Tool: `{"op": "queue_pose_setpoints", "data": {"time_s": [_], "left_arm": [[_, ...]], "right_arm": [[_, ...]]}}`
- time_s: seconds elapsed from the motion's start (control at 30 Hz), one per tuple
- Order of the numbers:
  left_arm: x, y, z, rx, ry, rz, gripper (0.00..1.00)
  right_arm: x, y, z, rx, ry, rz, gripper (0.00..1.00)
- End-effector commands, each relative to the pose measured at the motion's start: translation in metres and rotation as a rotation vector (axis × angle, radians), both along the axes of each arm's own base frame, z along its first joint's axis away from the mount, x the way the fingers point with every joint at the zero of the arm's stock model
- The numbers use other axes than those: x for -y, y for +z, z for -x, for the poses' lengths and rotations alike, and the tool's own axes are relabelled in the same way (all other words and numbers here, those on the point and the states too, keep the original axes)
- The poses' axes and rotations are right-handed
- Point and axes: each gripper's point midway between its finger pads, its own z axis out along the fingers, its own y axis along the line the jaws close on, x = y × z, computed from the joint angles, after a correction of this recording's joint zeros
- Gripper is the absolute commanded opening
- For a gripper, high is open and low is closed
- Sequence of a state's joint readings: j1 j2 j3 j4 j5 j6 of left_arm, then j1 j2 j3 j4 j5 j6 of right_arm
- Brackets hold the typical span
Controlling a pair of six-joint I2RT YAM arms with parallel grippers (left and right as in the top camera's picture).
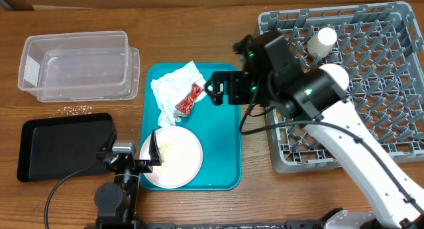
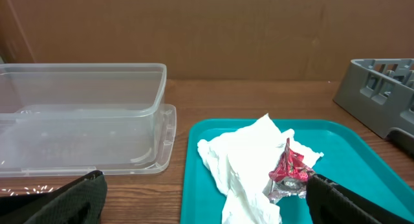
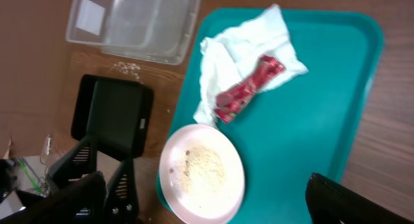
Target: Sort waste into correct bins and load items into the dishwasher
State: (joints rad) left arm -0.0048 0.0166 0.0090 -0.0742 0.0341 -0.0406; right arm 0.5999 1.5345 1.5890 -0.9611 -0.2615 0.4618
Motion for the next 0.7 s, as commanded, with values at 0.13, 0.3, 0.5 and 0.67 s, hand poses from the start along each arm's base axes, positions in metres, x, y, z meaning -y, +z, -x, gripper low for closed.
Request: {"op": "queue_pose_setpoints", "data": {"time_s": [0.13, 0.3, 0.5, 0.67], "left_arm": [[0.000, 0.000, 0.000, 0.007, -0.005, -0.026, 1.00], [0.000, 0.000, 0.000, 0.007, -0.005, -0.026, 1.00], [0.000, 0.000, 0.000, 0.007, -0.005, -0.026, 1.00], [0.000, 0.000, 0.000, 0.007, -0.005, -0.026, 1.00]], "right_arm": [[-0.012, 0.017, 0.011, 0.016, 0.033, -0.045, 1.00], [-0.003, 0.020, 0.012, 0.018, 0.026, -0.038, 1.00], [0.043, 0.044, 0.001, 0.077, -0.095, -0.038, 1.00], [0.112, 0.060, -0.003, 0.110, -0.285, -0.001, 1.00]]}}
